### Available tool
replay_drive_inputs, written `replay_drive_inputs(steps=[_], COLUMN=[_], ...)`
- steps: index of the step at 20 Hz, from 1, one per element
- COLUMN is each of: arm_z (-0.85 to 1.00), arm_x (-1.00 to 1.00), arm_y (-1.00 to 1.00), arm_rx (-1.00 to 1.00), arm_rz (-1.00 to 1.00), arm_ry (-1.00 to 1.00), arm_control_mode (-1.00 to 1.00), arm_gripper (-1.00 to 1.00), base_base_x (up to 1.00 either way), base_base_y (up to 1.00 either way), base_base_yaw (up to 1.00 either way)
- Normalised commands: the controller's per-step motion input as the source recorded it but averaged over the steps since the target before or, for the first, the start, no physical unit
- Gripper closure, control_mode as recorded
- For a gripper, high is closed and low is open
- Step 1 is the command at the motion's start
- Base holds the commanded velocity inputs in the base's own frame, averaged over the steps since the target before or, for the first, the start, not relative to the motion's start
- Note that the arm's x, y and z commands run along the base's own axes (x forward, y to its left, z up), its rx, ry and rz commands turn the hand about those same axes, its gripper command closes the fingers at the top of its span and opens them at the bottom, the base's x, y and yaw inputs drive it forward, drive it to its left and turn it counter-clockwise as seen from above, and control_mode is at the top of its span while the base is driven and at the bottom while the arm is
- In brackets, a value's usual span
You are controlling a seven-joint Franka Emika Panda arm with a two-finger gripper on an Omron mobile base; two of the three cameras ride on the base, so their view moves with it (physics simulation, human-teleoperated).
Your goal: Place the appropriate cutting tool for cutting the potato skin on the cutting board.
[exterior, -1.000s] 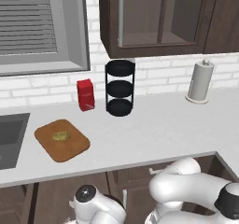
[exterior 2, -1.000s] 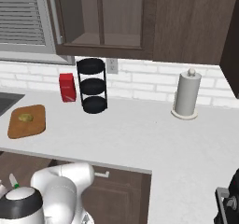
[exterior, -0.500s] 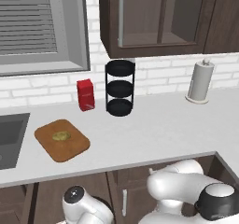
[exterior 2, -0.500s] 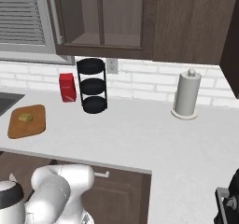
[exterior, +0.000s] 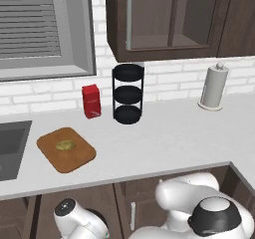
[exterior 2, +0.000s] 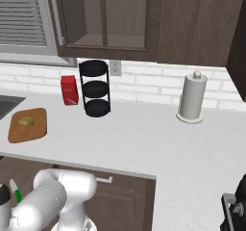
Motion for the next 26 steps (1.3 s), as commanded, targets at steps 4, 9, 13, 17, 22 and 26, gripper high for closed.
replay_drive_inputs(steps=[4, 9, 13, 17, 22, 26], arm_z=[-0.27, -0.21, -0.24, -0.2, -0.32, -0.26], arm_x=[0.0, 0.01, -0.03, 0.0, 0.0, 0.0], arm_y=[0.0, 0.0, 0.0, 0.0, 0.0, 0.0], arm_rx=[0.0, 0.0, 0.0, 0.0, -0.02, -0.02], arm_rz=[0.03, 0.02, 0.0, 0.0, 0.0, 0.0], arm_ry=[0.02, 0.0, 0.0, 0.0, 0.0, -0.01], arm_control_mode=[-1.0, -1.0, -1.0, -1.0, -1.0, -1.0], arm_gripper=[-1.0, -1.0, -1.0, -1.0, -1.0, -1.0], base_base_x=[0.0, 0.0, 0.0, 0.0, 0.0, 0.0], base_base_y=[0.0, 0.0, 0.0, 0.0, 0.0, 0.0], base_base_yaw=[0.0, 0.0, 0.0, 0.0, 0.0, 0.0])
